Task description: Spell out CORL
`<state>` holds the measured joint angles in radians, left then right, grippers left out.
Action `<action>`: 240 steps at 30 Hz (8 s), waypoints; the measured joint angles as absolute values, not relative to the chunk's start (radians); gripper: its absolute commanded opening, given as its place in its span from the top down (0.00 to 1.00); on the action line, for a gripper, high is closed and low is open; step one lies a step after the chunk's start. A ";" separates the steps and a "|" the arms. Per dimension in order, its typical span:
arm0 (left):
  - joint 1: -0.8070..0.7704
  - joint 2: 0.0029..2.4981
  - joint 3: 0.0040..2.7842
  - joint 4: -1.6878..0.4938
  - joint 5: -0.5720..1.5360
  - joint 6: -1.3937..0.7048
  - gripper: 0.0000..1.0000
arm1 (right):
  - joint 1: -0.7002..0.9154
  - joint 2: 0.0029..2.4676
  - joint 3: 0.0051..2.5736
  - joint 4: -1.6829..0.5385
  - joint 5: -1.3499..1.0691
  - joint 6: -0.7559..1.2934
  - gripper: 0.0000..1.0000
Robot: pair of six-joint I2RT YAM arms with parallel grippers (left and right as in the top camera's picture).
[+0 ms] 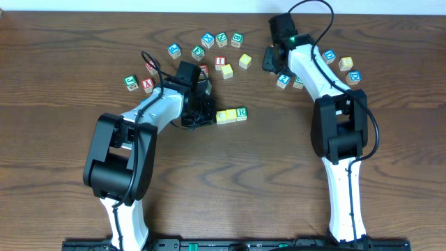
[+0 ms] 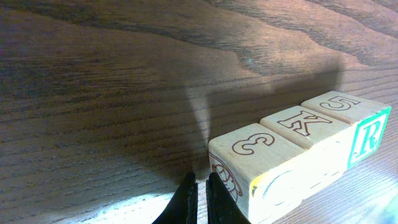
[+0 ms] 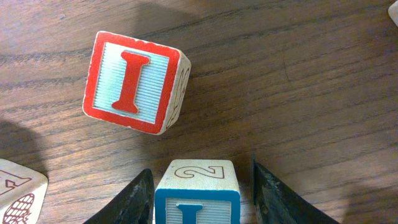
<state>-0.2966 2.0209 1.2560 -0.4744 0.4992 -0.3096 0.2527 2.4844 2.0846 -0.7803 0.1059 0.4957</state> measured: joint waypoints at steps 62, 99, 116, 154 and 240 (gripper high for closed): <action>-0.297 2.021 1.256 -0.474 0.499 -0.310 0.93 | 0.252 2.453 2.078 -0.808 0.114 0.467 0.67; -0.297 2.021 1.256 -0.474 0.499 -0.310 0.92 | 0.292 2.262 2.079 -0.943 0.113 0.462 0.81; -0.297 2.021 1.256 -0.474 0.499 -0.310 0.93 | 0.411 2.260 2.054 -1.134 0.173 0.462 0.84; -0.297 2.021 1.256 -0.474 0.499 -0.310 0.92 | 0.465 2.262 1.770 -1.017 0.118 0.412 0.78; -0.297 2.021 1.256 -0.472 0.499 -0.310 0.93 | 0.380 2.159 1.563 -0.891 -0.068 0.441 0.99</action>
<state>-0.2966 2.0209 1.2560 -0.4717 0.4992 -0.3096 0.3801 2.1590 1.5635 -0.8913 -0.0681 0.4408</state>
